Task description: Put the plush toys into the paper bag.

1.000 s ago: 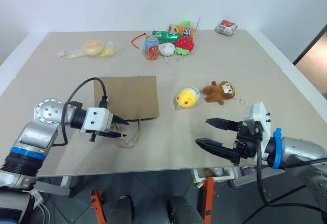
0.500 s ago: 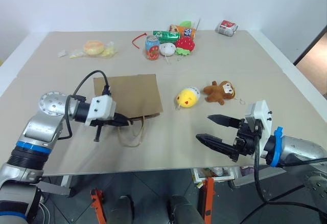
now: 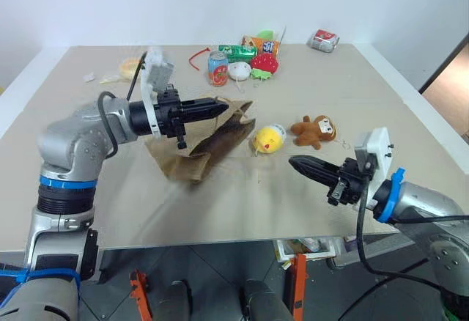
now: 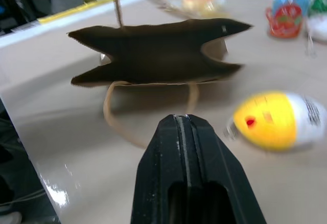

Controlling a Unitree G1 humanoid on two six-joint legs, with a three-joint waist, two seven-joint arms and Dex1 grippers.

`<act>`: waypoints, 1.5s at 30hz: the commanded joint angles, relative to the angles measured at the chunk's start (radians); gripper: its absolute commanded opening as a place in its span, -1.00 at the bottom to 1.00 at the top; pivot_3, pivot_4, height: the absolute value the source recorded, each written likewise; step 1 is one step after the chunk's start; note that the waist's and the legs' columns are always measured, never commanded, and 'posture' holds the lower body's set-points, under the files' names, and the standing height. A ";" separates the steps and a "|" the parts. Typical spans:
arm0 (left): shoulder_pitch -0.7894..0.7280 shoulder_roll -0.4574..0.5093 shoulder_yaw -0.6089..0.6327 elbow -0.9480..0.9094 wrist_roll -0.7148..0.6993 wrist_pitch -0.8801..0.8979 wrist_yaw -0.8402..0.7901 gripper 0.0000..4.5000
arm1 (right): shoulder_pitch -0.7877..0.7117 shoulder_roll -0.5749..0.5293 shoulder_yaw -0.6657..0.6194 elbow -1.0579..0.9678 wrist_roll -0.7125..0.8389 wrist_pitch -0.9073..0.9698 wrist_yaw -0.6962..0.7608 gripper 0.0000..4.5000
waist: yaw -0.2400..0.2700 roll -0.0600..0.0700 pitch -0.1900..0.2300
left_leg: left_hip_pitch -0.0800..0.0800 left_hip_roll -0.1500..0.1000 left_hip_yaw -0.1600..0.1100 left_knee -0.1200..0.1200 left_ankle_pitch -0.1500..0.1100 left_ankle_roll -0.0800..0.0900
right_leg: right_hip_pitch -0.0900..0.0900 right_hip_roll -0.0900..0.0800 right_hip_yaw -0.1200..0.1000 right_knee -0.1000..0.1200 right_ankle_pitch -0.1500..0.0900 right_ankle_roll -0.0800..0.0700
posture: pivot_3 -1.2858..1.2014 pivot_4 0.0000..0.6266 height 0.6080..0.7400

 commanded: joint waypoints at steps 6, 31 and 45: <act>0.147 0.102 -0.080 -0.189 0.062 -0.086 -0.096 -1.00 | -0.307 0.061 0.255 0.099 -0.193 -0.044 0.004 -0.94 | -0.006 0.001 0.001 | 0.000 0.000 0.001 -0.001 0.002 0.001 | -0.001 0.001 0.001 0.000 0.002 -0.002 | 0.03 -0.52 1.00; 0.171 0.062 -0.083 -0.224 0.028 -0.073 -0.036 -1.00 | -0.187 -0.062 0.262 0.134 -0.301 -0.112 0.201 -0.94 | 0.020 0.002 0.001 | -0.006 -0.001 0.001 0.000 0.005 0.007 | -0.003 -0.002 0.000 -0.007 0.008 0.002 | 0.03 -0.52 1.00; 0.134 -0.009 -0.064 -0.162 0.005 -0.007 0.061 -1.00 | -0.362 0.204 0.448 0.251 -0.423 0.007 0.000 -0.94 | 0.025 0.002 0.001 | -0.007 -0.001 0.001 -0.001 0.006 0.006 | -0.003 -0.001 0.000 -0.009 0.010 0.002 | 0.03 -0.52 1.00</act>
